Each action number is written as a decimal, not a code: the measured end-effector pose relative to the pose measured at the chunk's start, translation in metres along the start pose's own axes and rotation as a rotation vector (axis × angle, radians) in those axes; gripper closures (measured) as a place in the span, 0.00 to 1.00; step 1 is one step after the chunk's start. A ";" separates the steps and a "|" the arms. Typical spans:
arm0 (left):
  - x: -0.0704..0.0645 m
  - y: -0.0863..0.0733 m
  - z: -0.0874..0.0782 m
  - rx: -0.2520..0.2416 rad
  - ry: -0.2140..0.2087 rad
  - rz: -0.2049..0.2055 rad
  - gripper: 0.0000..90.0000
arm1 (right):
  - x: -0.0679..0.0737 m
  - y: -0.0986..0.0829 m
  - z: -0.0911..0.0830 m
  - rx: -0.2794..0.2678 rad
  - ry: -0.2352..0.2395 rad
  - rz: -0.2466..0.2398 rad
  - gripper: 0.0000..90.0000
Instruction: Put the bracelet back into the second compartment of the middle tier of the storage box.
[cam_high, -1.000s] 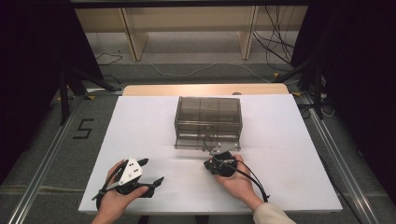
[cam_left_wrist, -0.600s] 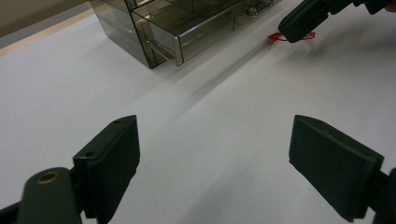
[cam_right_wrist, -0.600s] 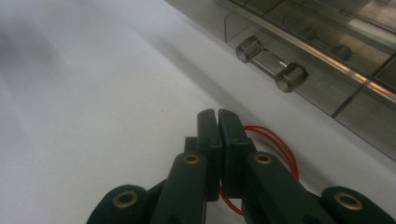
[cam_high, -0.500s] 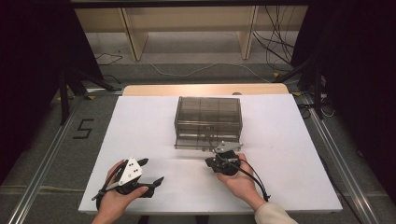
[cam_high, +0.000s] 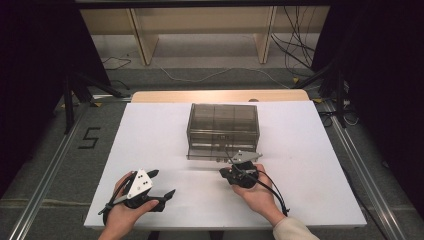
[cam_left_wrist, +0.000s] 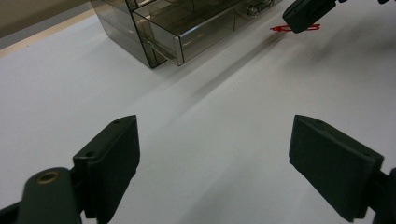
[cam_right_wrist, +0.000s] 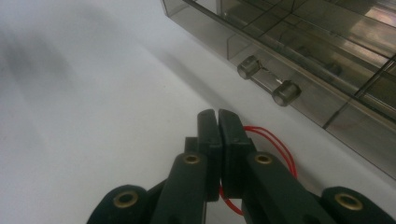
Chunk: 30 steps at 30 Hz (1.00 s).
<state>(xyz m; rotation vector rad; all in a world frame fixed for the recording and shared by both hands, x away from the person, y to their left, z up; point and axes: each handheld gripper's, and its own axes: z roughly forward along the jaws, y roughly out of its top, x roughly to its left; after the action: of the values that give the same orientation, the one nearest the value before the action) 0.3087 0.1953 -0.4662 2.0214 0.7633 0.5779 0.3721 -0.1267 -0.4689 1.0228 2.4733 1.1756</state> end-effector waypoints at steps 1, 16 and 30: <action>0.000 0.000 0.000 0.000 0.000 0.000 0.18 | 0.000 0.001 -0.001 -0.001 0.002 -0.001 0.99; 0.000 0.000 0.000 -0.002 0.002 0.002 0.18 | 0.000 0.006 -0.008 -0.034 0.005 0.002 0.99; 0.000 0.000 -0.001 -0.003 0.004 0.002 0.18 | -0.004 0.010 -0.015 -0.069 -0.003 0.014 0.99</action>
<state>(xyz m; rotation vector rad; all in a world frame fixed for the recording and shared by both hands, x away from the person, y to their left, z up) 0.3088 0.1957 -0.4656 2.0194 0.7619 0.5840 0.3726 -0.1343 -0.4519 1.0241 2.4095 1.2529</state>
